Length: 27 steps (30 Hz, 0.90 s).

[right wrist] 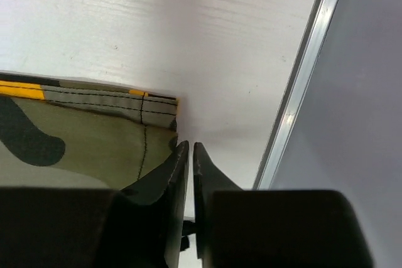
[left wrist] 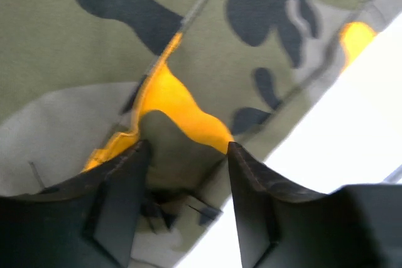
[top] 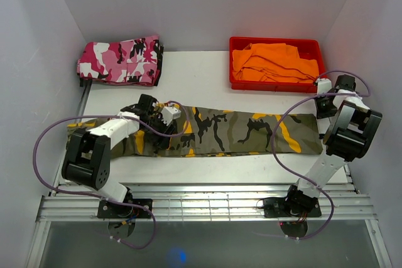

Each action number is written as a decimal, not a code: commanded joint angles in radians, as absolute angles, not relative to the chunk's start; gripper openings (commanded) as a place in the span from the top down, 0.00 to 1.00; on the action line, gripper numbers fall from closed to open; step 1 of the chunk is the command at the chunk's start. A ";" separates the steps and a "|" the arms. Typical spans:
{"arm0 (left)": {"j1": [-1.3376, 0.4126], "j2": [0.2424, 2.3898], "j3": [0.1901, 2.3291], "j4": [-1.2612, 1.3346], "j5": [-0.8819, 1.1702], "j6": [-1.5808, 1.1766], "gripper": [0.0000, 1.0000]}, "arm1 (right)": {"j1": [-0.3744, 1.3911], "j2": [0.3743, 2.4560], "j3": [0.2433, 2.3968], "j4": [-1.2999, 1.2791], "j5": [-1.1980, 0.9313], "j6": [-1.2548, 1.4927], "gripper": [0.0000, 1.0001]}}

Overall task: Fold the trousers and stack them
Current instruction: Fold the trousers

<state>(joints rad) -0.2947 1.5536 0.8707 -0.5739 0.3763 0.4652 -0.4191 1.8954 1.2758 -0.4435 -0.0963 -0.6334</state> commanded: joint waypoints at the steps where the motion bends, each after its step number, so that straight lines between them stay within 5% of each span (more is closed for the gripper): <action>1: -0.282 1.426 0.931 -0.710 0.504 0.434 0.35 | -0.423 1.812 1.339 -0.518 -0.201 -0.646 0.86; 8: -0.204 1.419 1.143 -0.707 0.454 0.226 0.20 | -0.336 1.735 1.273 -0.718 -0.313 -0.675 0.40; 18: 0.162 1.468 1.197 -0.863 0.445 0.242 0.16 | -0.268 1.879 1.062 -0.533 0.007 -0.735 0.38; 27: 0.253 1.488 1.170 -0.911 0.474 0.432 0.23 | -0.417 2.016 1.204 -0.474 0.189 -0.830 0.39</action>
<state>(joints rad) 0.2543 1.5021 1.1698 -0.8860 0.4301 0.3443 -0.3374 1.8854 1.2423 -0.5945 -0.0952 -0.7177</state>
